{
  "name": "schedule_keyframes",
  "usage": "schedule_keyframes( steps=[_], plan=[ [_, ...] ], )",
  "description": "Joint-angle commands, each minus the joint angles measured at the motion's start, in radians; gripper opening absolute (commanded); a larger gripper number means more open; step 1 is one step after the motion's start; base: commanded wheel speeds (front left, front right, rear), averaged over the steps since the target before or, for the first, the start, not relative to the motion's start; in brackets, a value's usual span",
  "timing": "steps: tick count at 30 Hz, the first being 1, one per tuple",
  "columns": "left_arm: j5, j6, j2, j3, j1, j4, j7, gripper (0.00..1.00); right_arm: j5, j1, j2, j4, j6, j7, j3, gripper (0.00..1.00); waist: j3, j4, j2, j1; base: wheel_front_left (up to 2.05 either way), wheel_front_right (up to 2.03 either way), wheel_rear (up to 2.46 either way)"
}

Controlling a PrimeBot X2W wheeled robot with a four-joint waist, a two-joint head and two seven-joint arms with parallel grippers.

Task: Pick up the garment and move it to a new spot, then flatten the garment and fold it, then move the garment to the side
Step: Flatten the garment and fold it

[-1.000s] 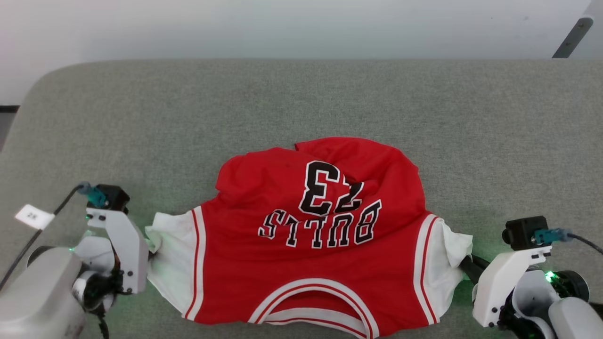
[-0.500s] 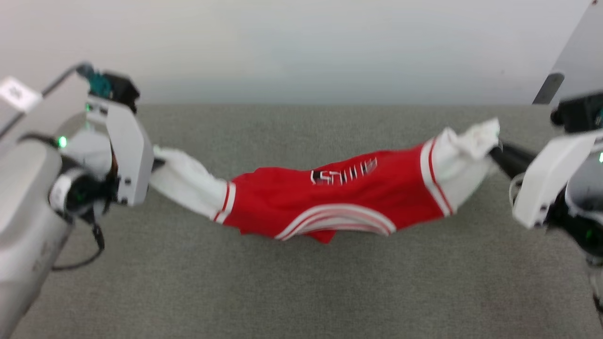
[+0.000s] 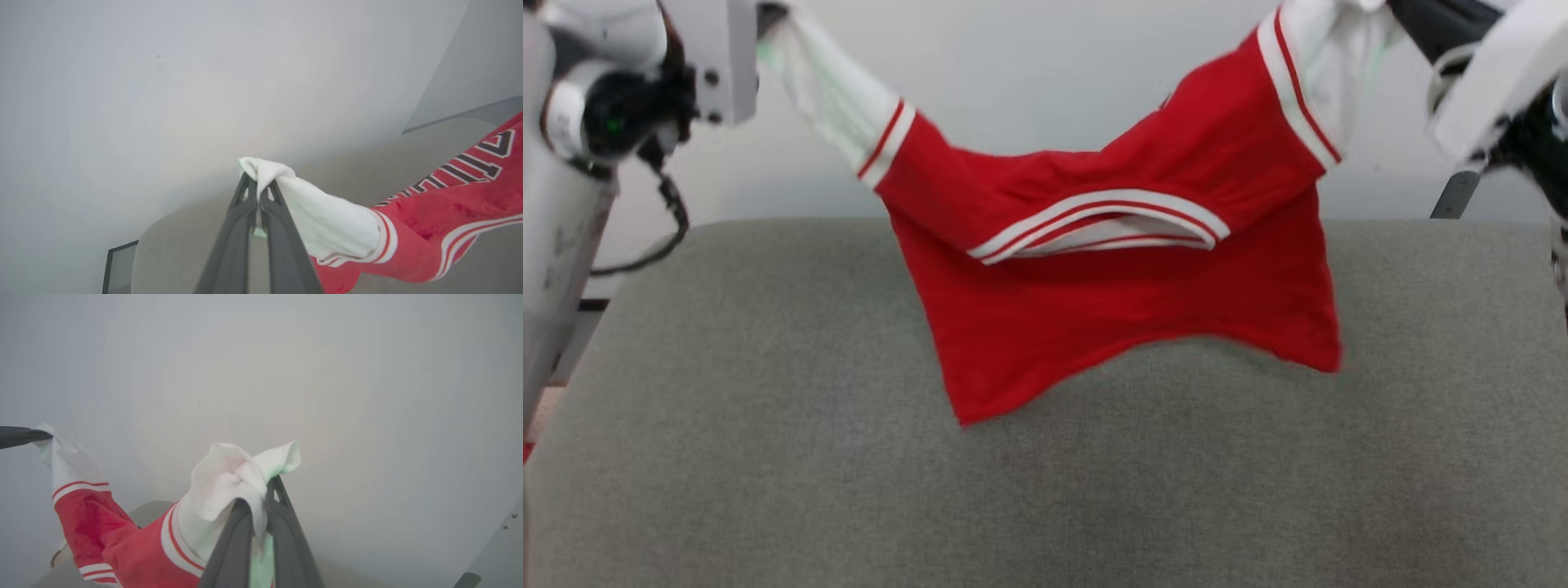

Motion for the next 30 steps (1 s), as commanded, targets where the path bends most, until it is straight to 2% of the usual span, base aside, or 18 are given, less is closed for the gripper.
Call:
schedule_keyframes(
  steps=[1, 6, 11, 17, 18, 22, 25, 30],
  plan=[
    [0.012, -0.006, -0.012, 0.002, -0.029, 0.018, -0.017, 0.00, 0.002, -0.037, -0.004, 0.029, -0.001, -0.015, 0.008, 0.00, 0.017, 0.001, 0.0000, 0.0000, 0.00, 0.00, 0.00],
    [0.029, -0.018, -0.062, 0.011, -0.129, 0.107, -0.088, 0.00, -0.023, -0.188, -0.014, 0.163, -0.001, -0.093, 0.051, 0.00, 0.111, 0.002, 0.0000, 0.0000, 0.00, 0.00, 0.00],
    [0.069, -0.026, -0.109, 0.018, -0.260, 0.189, -0.200, 0.00, -0.097, -0.373, -0.021, 0.299, -0.001, -0.214, 0.086, 0.00, 0.293, 0.003, 0.0000, 0.0000, 0.00, 0.00, 0.00],
    [0.174, -0.020, -0.183, 0.025, -0.432, 0.276, -0.512, 0.00, -0.333, -0.590, -0.040, 0.464, -0.001, -0.570, 0.122, 0.00, 0.521, 0.024, 0.0000, 0.0000, 0.00, 0.00, 0.00],
    [0.174, -0.020, -0.183, 0.025, -0.432, 0.276, -0.512, 0.00, -0.333, -0.590, -0.040, 0.464, -0.001, -0.570, 0.122, 0.00, 0.521, 0.024, 0.0000, 0.0000, 0.00, 0.00, 0.00],
    [0.219, -0.031, -0.228, 0.019, -0.484, 0.340, -0.716, 0.00, -0.496, -0.680, -0.050, 0.581, -0.001, -0.764, 0.129, 0.00, 0.619, 0.046, 0.0000, 0.0000, 0.00, 0.00, 0.00],
    [0.224, -0.041, -0.249, 0.015, -0.482, 0.397, -0.819, 0.00, -0.589, -0.688, -0.045, 0.669, -0.001, -0.813, 0.122, 0.00, 0.668, 0.064, 0.0000, 0.0000, 0.00, 0.00, 0.00],
    [0.189, -0.054, -0.277, 0.003, -0.415, 0.497, -0.901, 0.00, -0.571, -0.622, -0.001, 0.800, -0.001, -0.833, 0.104, 0.00, 0.681, 0.082, 0.0000, 0.0000, 0.00, 0.00, 0.00]
  ],
)
